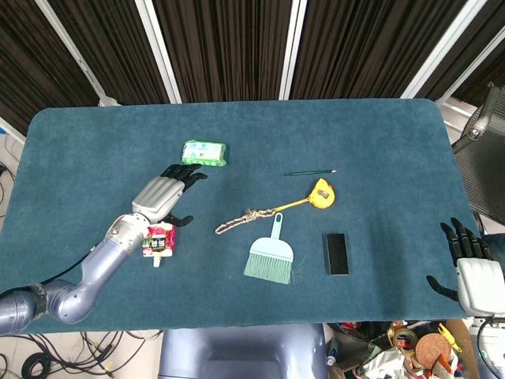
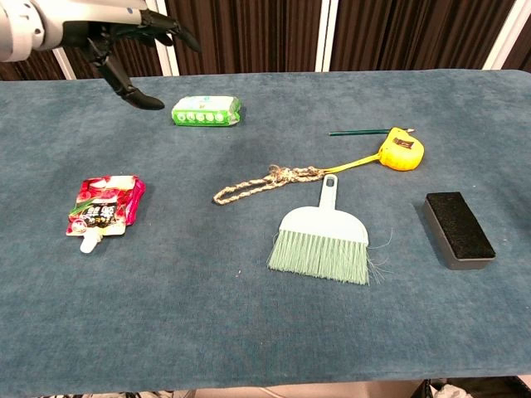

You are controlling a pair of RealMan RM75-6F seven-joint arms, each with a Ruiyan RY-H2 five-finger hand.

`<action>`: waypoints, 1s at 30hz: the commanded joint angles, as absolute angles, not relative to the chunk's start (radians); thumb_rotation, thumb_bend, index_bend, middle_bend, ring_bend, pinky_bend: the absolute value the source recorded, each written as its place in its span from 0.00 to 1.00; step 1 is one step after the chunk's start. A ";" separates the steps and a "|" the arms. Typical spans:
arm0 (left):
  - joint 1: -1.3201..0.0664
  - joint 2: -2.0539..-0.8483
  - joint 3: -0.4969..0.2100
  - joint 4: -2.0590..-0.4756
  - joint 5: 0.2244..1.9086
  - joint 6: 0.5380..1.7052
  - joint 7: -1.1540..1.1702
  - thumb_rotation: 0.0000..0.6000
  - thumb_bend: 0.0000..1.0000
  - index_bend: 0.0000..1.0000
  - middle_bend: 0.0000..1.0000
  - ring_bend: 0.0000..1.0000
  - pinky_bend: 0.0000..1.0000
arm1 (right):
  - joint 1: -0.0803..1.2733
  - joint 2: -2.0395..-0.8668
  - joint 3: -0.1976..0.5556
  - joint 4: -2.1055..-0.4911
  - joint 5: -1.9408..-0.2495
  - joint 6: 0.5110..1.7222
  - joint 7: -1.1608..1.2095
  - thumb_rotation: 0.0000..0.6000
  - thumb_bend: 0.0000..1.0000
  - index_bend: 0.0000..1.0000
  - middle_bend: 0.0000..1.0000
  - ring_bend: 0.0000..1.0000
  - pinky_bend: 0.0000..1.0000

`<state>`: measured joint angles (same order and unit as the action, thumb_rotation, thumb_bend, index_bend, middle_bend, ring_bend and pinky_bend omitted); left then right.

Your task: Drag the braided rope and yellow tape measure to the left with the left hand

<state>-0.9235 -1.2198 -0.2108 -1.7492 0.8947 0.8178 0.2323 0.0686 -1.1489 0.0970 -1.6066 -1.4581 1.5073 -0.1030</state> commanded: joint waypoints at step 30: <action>-0.975 -1.359 -0.165 -1.679 0.753 0.895 0.379 1.00 0.28 0.25 0.01 0.00 0.00 | 0.066 -1.145 0.099 -1.611 -1.457 1.510 -0.099 1.00 0.07 0.08 0.00 0.08 0.16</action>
